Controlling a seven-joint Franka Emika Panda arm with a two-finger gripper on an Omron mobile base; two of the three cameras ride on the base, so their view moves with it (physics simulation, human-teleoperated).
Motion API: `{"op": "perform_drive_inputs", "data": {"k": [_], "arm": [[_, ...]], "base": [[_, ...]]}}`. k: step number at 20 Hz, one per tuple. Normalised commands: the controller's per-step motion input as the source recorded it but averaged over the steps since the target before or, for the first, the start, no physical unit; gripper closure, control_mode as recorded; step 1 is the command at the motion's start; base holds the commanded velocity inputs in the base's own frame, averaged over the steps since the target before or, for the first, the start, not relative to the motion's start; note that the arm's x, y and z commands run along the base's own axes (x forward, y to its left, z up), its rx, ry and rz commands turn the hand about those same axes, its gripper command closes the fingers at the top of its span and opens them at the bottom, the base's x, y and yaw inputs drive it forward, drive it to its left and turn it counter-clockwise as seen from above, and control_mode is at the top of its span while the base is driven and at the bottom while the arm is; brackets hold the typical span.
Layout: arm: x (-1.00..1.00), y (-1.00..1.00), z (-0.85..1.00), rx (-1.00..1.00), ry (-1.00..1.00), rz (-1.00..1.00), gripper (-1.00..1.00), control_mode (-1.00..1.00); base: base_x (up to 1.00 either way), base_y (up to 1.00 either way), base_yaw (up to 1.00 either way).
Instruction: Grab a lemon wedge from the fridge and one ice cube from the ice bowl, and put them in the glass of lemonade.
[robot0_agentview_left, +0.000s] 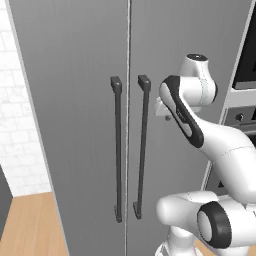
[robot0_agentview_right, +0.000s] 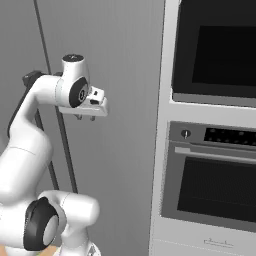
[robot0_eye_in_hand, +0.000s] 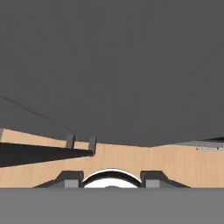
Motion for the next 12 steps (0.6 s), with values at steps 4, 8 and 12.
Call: {"op": "perform_drive_inputs", "data": {"k": [4,8,12], "arm": [[-0.44,0.0,0.0,0.0,0.01,0.0,-1.0,-1.0],[-0.62,0.0,-0.07,0.02,0.03,0.0,-1.0,-1.0],[-0.67,0.0,-0.46,0.06,0.0,0.0,-1.0,-1.0]], "base": [[0.0,0.0,0.0],[0.0,0.0,0.0],[0.0,0.0,0.0]]}}
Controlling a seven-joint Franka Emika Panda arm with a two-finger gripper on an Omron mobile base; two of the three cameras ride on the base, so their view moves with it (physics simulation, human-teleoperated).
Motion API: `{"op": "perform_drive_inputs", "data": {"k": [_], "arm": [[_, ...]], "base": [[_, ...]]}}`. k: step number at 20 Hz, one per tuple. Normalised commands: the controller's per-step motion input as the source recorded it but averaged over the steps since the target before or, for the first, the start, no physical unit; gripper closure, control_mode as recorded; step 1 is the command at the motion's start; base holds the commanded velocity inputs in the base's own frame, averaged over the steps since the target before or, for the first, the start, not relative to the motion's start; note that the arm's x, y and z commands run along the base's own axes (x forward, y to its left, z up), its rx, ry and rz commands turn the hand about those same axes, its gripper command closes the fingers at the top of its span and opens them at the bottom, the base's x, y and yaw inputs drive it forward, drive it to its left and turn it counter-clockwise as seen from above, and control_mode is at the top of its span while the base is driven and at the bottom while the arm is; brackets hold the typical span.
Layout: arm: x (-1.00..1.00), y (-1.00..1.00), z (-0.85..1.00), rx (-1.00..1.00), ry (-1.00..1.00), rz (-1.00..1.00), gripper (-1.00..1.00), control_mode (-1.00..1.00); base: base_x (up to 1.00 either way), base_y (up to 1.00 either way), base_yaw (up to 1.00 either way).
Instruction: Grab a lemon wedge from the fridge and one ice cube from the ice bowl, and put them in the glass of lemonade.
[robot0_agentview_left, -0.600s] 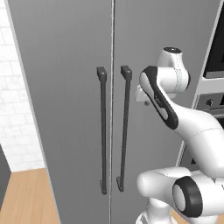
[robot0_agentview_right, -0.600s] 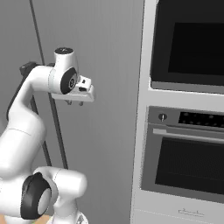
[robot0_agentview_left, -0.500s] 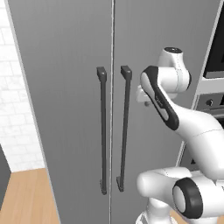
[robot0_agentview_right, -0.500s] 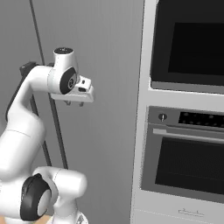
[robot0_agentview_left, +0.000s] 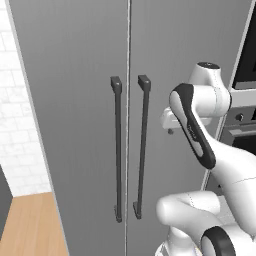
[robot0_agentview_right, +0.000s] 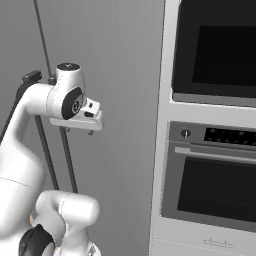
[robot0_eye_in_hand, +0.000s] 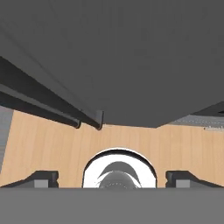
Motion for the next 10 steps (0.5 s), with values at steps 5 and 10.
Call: {"op": "perform_drive_inputs", "data": {"k": [5,10], "arm": [[-0.21,0.0,-0.16,0.02,0.0,0.0,-1.0,-1.0],[0.0,0.0,0.0,0.0,0.0,0.0,-1.0,1.0]], "base": [[0.0,0.0,0.0],[-0.01,0.83,-0.07]]}}
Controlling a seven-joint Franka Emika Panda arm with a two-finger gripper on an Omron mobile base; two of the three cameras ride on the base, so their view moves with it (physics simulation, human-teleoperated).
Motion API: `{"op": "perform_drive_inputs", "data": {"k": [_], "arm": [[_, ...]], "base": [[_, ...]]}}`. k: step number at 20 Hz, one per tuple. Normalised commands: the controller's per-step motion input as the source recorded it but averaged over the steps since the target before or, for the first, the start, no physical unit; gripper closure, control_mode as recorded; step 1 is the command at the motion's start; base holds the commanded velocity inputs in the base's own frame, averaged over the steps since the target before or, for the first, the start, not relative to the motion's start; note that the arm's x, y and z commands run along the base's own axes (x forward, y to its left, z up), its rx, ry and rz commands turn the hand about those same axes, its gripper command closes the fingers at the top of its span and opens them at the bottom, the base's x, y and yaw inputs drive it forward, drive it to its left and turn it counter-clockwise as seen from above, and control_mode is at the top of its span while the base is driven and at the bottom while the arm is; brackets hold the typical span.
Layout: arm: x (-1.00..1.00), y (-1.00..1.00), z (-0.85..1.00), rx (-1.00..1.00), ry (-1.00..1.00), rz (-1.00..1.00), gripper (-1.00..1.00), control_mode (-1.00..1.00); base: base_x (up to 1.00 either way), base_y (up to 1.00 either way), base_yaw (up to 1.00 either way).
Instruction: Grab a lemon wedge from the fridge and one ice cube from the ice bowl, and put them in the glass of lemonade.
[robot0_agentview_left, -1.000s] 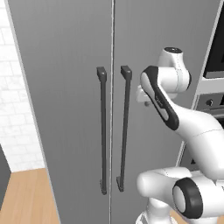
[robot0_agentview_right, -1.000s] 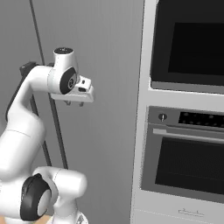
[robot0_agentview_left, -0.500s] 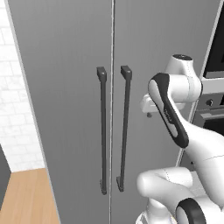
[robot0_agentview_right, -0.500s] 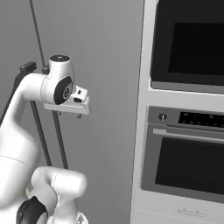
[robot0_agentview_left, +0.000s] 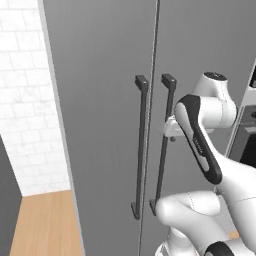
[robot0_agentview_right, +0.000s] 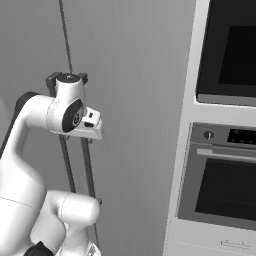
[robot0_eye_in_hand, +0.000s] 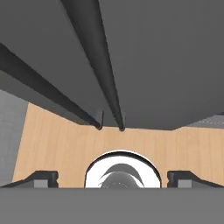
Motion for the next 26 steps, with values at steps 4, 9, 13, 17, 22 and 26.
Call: {"op": "perform_drive_inputs", "data": {"k": [4,9,13,17,22,26], "arm": [[0.0,0.0,0.0,0.0,0.0,0.0,-1.0,1.0],[0.0,0.0,0.0,0.0,0.0,0.0,-1.0,1.0],[0.0,0.0,0.0,0.0,0.0,0.0,-1.0,1.0],[0.0,0.0,0.0,0.0,0.0,0.0,-1.0,1.0],[0.0,0.0,0.0,0.0,0.0,0.0,-1.0,1.0],[-0.09,0.0,0.1,0.0,-0.08,0.01,-1.0,-1.0]], "base": [[-0.17,-0.03,-0.01],[-0.76,-0.03,-0.02],[-0.7,0.12,0.0],[-0.42,0.25,0.0],[-0.03,0.01,0.0],[-0.02,0.0,0.0]]}}
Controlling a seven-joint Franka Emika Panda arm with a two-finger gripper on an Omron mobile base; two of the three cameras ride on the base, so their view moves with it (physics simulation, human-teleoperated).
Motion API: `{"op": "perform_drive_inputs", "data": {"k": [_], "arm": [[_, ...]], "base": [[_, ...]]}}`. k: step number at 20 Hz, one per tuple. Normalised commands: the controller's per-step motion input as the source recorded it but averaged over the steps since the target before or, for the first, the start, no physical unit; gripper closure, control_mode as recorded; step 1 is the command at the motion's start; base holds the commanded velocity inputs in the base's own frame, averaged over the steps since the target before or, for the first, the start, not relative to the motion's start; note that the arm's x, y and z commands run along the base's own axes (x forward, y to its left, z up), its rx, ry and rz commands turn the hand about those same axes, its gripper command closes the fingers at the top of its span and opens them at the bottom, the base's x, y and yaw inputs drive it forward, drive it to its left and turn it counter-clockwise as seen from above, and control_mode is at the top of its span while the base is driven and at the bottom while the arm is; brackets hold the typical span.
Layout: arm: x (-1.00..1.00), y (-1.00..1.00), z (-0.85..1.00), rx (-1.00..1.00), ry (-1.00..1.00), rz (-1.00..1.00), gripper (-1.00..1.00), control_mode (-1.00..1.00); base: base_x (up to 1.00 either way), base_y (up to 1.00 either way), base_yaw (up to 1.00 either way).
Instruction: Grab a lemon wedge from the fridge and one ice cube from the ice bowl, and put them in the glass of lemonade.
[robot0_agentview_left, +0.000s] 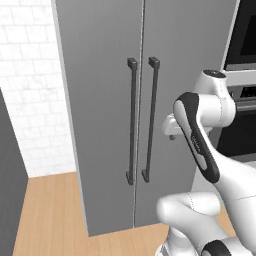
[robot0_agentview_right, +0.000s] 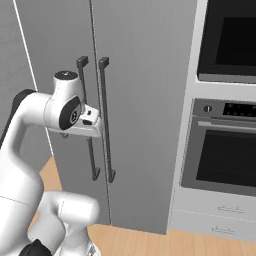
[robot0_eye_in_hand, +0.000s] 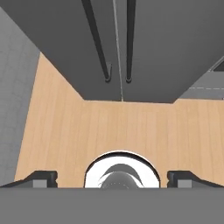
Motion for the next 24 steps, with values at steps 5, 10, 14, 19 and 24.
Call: {"op": "perform_drive_inputs", "data": {"k": [5,10,14,19,24], "arm": [[-0.26,0.0,0.98,-0.01,-0.65,0.01,-1.0,-1.0],[0.41,0.06,0.72,-0.06,-0.31,-0.01,-1.0,-1.0],[1.0,0.43,-0.25,-0.09,0.0,-0.03,-1.0,-1.0],[1.0,0.1,-0.86,0.05,0.0,-0.17,-1.0,-1.0],[0.95,-0.28,-0.57,0.06,0.0,-0.21,-1.0,-1.0]], "base": [[0.0,0.0,0.0],[0.0,0.0,0.0],[0.0,0.0,0.0],[0.0,0.0,0.0],[0.0,0.0,0.0]]}}
